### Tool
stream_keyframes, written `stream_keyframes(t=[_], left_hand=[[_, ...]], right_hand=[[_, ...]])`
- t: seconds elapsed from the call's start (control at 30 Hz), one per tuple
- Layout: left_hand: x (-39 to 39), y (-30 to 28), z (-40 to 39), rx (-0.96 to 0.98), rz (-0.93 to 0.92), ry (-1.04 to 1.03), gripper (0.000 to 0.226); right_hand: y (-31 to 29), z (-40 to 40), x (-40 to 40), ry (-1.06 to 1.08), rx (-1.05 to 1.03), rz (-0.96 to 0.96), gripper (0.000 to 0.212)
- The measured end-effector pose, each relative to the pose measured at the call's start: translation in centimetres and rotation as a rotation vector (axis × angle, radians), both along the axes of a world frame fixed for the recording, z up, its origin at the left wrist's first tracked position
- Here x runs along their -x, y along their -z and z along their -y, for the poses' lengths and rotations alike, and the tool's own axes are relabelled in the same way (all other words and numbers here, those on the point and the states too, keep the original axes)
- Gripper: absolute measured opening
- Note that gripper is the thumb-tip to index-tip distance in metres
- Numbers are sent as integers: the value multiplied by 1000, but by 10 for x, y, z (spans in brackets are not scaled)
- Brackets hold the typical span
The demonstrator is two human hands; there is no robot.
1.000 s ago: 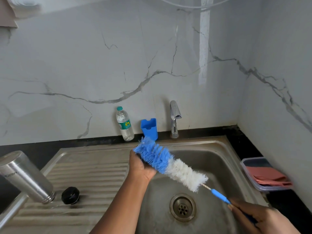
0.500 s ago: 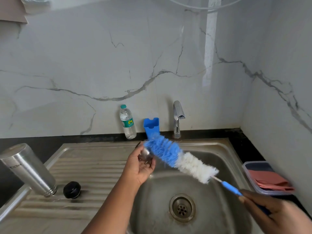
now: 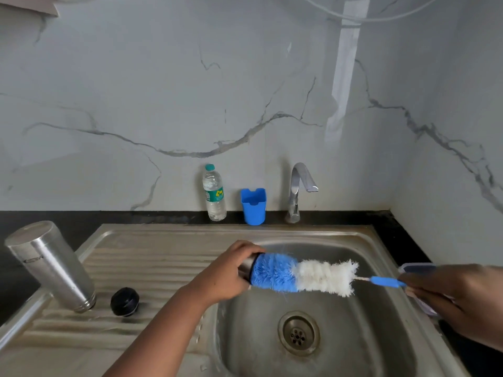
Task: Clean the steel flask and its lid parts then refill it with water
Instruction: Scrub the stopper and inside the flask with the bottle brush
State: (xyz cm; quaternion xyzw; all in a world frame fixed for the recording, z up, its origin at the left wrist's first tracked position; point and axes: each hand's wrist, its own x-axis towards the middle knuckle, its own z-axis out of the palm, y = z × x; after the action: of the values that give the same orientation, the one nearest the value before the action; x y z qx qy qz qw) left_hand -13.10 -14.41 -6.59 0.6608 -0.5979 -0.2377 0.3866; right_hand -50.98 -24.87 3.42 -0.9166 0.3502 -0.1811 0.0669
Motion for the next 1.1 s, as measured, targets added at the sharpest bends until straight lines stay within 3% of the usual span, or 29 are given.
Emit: stream_keyframes(t=[0.13,0.2,0.23,0.3,0.4,0.43,0.5,0.57,0.63,0.67,0.7,0.77,0.87,0.93,0.97,1.03,1.07,1.1], left_hand=[[-13,-11,-8,47,-176,-67,76],[-26,-21,-11,102,-259,-111,76],[-33,-25,-11,125,-263,-110,76],[-45,-34,-13,176,-234,-107,77],[-57,-38,-14,201,-133,-87,81],[-61,-37,-14,174,-121,-67,80],[-63,-38,-14,73,-227,-24,77],[-62,-41,-15,-26,-615,-17,72],[-62,-46,-15,-55,-1147,-116,53],[-64,-45,-14,-80,-1325,-195,39],[-67,-44,-12,-149,-1397,-265,40],[-67,-40,-11,-312,-1336,-321,59],[-58,-38,-3,-343,-1237,-358,48],[-54,-41,5,-247,-1179,-398,29],[-54,-42,10,-169,-1144,-401,21],[-60,-49,16,7,-1121,-343,12],[-65,-52,17,75,-1107,-315,12],[-69,-56,20,117,-1065,-304,13]], right_hand=[[-13,-2,-25,54,225,-153,30],[-27,-14,-39,104,208,-193,31],[-36,-27,-50,162,102,-222,31],[-41,-47,-68,262,-348,-189,24],[-32,-61,-82,378,-1108,108,26],[-29,-66,-83,403,-1253,153,29],[-28,-73,-89,466,-1320,196,30],[-26,-79,-96,427,-1042,117,25],[-20,-82,-97,352,-621,-35,48],[-17,-84,-95,324,-381,-138,57],[-12,-83,-93,301,-100,-217,53],[-6,-74,-85,204,358,-246,39],[-10,-67,-91,109,557,-252,32],[-20,-66,-105,195,373,-326,29],[-27,-63,-112,289,99,-293,27],[-41,-53,-118,327,-681,-47,22],[-44,-48,-119,322,-972,60,21],[-47,-45,-117,282,-1110,109,22]])
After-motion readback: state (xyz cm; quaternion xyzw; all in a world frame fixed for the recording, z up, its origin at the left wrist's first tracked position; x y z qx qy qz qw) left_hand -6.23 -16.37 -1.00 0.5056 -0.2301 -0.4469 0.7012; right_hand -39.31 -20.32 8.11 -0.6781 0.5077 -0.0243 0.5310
